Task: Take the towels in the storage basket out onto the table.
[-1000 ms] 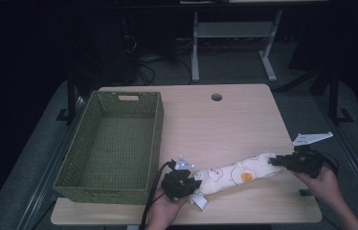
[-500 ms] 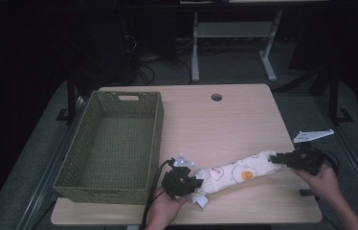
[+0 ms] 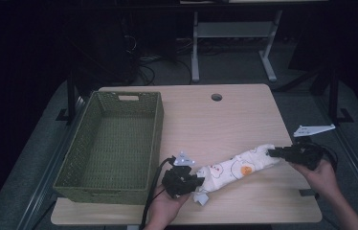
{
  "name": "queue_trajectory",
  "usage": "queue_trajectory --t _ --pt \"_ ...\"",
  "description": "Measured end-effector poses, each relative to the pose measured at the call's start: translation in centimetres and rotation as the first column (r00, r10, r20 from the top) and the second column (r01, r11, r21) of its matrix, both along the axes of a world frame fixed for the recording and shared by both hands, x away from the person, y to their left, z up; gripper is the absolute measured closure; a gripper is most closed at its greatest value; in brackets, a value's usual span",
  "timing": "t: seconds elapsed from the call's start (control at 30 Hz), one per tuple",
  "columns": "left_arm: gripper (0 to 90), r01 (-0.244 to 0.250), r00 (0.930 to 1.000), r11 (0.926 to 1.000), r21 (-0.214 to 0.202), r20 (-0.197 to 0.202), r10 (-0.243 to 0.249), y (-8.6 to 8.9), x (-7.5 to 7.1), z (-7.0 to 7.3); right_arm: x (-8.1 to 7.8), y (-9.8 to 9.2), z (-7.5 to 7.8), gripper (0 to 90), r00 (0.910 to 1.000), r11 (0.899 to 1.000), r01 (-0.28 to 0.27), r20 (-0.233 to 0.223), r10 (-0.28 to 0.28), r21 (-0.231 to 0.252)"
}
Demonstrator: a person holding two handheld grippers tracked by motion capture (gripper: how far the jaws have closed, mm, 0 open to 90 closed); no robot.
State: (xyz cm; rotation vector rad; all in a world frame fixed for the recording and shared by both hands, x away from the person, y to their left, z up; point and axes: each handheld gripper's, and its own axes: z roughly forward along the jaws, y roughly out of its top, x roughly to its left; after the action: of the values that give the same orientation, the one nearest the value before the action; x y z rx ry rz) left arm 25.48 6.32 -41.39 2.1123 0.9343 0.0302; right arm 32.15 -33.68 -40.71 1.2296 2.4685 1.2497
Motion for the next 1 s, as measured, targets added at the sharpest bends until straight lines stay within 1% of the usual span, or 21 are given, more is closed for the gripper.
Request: queue_trajectory --t 0.1,0.2,0.23,0.33,0.37,0.4,0.47,0.53,0.67,0.73,0.83,0.97,1.0 --pt "82.1 0.000 1.0000 1.0000 -0.001 0.001 0.000 0.2 0.0 0.2 0.3 0.2 0.2 83.5 1.0000 1.000 -0.001 0.005 0.000 0.008" --pt "82.2 0.001 1.0000 0.9999 -0.011 0.000 -0.001 0.5 -0.2 0.8 0.7 0.5 0.6 83.5 0.9999 1.000 -0.003 0.015 0.003 0.024" --pt "82.1 -0.004 1.0000 0.9998 -0.018 0.005 0.004 0.5 -0.2 0.9 0.8 0.6 0.8 83.5 0.9998 1.000 -0.003 0.022 0.002 0.027" --pt "82.1 0.000 0.9999 0.9998 -0.019 0.014 0.000 0.7 -0.3 1.4 1.2 1.0 1.3 83.5 0.9992 0.999 -0.005 0.039 0.003 0.038" --pt "82.1 -0.005 0.9998 0.9996 -0.027 0.017 0.005 0.7 -0.3 1.6 1.4 1.1 1.5 83.5 0.9990 0.999 -0.008 0.045 0.006 0.042" --pt "82.1 0.004 0.9998 0.9998 -0.020 0.022 -0.004 0.8 -0.3 1.8 1.5 1.2 1.7 83.5 0.9987 0.999 -0.010 0.050 0.008 0.052" --pt "82.1 -0.001 0.9996 0.9995 -0.032 0.028 0.002 0.8 -0.4 2.1 1.8 1.5 2.0 83.5 0.9985 0.998 -0.013 0.054 0.010 0.054" --pt "82.2 0.001 0.9994 0.9994 -0.033 0.033 0.000 0.9 -0.5 2.4 2.1 1.8 2.2 83.5 0.9983 0.998 -0.015 0.058 0.012 0.064" --pt "82.2 -0.005 0.9993 0.9989 -0.046 0.038 0.007 1.2 -0.5 2.9 2.7 2.3 2.7 83.5 0.9975 0.997 -0.026 0.068 0.021 0.067" --pt "82.2 -0.001 0.9996 0.9983 -0.058 0.029 0.003 1.3 -0.3 3.1 3.0 2.6 2.9 83.4 0.9974 0.997 -0.027 0.069 0.022 0.070" --pt "82.2 -0.003 0.9994 0.9983 -0.059 0.033 0.005 1.5 -0.3 3.4 3.4 3.0 3.4 83.4 0.9964 0.997 -0.038 0.079 0.033 0.070" --pt "82.2 0.010 0.9993 0.9979 -0.064 0.036 -0.007 2.0 0.0 4.0 4.0 3.7 4.1 83.4 0.9951 0.997 -0.048 0.089 0.042 0.065" --pt "82.2 0.012 0.9995 0.9976 -0.068 0.031 -0.010 2.1 0.1 4.1 4.2 3.8 4.3 83.4 0.9946 0.997 -0.052 0.092 0.046 0.065"
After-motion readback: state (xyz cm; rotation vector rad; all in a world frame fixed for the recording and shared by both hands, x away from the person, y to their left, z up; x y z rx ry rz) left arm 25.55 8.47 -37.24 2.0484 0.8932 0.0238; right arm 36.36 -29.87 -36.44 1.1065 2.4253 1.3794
